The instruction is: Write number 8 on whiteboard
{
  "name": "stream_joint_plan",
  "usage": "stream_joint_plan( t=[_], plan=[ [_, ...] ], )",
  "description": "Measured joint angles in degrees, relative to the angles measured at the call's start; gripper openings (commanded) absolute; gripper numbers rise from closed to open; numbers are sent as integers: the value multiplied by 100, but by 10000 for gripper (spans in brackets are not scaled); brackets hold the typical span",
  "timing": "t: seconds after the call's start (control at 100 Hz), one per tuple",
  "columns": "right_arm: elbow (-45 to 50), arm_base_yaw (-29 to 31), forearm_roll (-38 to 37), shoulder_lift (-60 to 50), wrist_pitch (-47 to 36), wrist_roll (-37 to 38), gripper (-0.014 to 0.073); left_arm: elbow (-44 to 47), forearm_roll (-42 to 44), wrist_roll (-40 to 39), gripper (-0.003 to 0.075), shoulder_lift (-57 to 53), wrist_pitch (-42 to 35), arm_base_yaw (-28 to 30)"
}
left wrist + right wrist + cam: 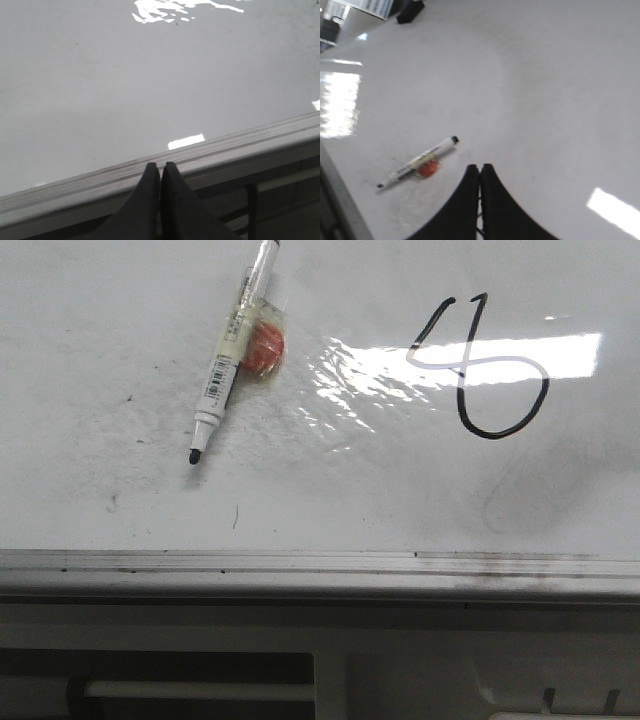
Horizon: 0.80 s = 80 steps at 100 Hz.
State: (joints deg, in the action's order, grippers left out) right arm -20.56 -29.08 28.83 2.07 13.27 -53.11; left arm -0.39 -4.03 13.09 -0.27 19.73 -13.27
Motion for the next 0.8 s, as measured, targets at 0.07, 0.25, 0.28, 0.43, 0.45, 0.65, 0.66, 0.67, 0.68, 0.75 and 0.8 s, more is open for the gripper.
stream_joint_plan(
  t=[0.07,0.25,0.28,0.43,0.45,0.65,0.66,0.67,0.68,0.75,0.8],
  plan=[
    [339,150,-1054,0,-334,1069,-43,0,0,0,-20,0,0,0],
    [1555,1150,-3553,0,-501,5239,-43,0,0,-10,-20,0,0,0],
    [1740,1345,-3742,0,-517,5535,-43,0,0,-10,-20,0,0,0],
    [2132,2143,-4020,-34,-174,6126,-43,0,0,-10,-20,0,0,0],
    [2132,2209,-4018,-67,-81,6152,-43,0,0,-10,-20,0,0,0],
    [2132,2457,-3970,-262,529,6191,-43,0,2,-10,-20,0,0,0],
    [2132,2457,-3970,-262,529,6191,-43,0,2,-10,-20,0,0,0],
    [2132,2457,-3970,-262,529,6191,-43,0,2,-10,-20,0,0,0],
    [2132,2457,-3970,-262,529,6191,-43,0,2,-10,-20,0,0,0],
    [2132,2457,-3970,-262,529,6179,-43,0,2,-10,-20,0,0,0],
    [2132,2457,-3970,-262,529,6179,-43,0,2,-10,-20,0,0,0]
  ],
)
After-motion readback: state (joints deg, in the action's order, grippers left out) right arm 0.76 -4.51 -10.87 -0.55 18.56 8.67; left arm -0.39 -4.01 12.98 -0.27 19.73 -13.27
